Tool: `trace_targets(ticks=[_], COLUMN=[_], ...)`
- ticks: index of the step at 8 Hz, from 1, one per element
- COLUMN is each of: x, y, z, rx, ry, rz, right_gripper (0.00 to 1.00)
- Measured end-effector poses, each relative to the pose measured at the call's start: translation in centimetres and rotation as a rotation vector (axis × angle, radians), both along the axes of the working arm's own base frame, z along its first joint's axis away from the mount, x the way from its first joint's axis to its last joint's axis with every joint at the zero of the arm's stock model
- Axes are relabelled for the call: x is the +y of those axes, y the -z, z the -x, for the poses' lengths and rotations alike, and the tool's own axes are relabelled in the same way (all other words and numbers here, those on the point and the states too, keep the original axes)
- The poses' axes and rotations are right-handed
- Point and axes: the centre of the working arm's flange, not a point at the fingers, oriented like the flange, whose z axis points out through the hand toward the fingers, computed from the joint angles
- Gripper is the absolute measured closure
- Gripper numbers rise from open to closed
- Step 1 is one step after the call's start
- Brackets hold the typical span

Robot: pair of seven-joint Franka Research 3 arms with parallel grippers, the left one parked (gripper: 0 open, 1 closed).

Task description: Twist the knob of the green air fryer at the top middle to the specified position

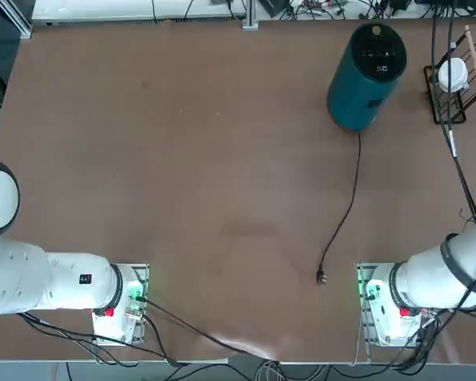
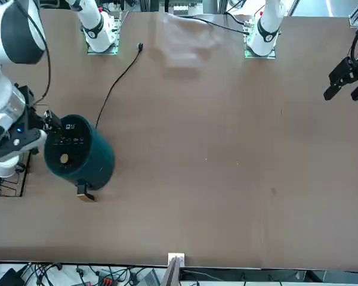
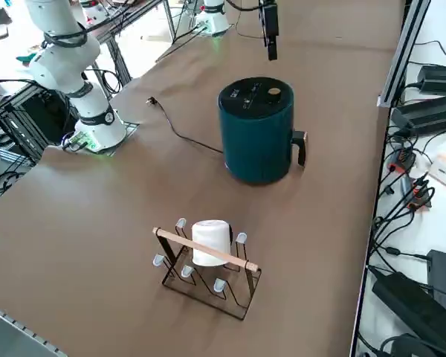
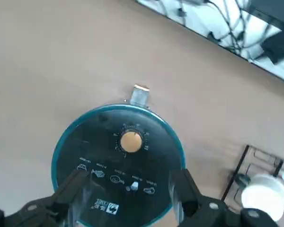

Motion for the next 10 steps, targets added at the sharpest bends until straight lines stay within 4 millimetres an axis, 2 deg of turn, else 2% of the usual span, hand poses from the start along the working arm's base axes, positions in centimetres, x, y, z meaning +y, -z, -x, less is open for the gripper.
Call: trace_targets(ticks=[4, 7, 10], x=[-3.7, -3.9, -4.9], y=[-2.8, -4.5, -3.9], z=[1.5, 3.3, 4.2], rx=[-0.028, -0.004, 0.068], ry=[0.326, 0.449, 0.482], rz=[-0.026, -0.057, -0.091], right_gripper=[0.00, 0.00, 0.00])
